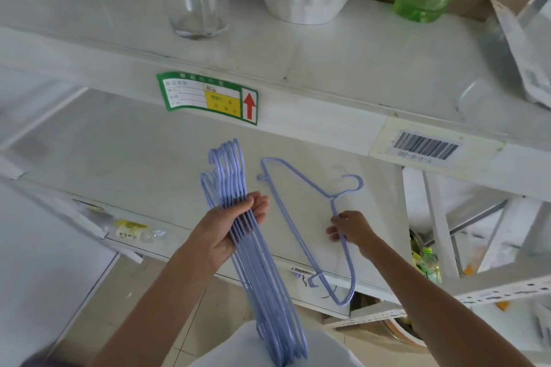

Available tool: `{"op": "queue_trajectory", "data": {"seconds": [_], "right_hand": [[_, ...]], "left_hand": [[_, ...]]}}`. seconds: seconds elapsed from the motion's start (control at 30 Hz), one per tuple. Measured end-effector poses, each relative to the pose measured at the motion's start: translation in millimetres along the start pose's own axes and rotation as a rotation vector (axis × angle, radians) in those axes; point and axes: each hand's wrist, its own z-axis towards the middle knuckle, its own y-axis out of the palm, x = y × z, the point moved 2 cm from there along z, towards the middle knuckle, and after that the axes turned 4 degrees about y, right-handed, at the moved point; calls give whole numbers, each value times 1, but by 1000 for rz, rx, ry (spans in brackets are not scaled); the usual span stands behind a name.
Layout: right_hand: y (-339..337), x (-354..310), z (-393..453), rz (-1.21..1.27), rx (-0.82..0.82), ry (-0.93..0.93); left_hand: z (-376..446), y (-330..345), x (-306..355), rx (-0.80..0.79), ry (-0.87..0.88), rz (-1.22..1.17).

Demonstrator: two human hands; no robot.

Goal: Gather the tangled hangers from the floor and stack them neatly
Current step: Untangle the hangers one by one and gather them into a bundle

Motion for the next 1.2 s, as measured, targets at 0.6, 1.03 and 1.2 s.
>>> {"op": "queue_trajectory", "data": {"seconds": [0.6, 1.03, 1.2], "right_hand": [[108, -27, -183, 293, -59, -347], [94, -26, -217, 167, 12, -355], [80, -1, -234, 699, -511, -159]], "left_hand": [[-15, -28, -23, -79, -158, 305], [-12, 26, -47, -305, -230, 191], [-6, 65, -33, -295, -194, 178]]}}
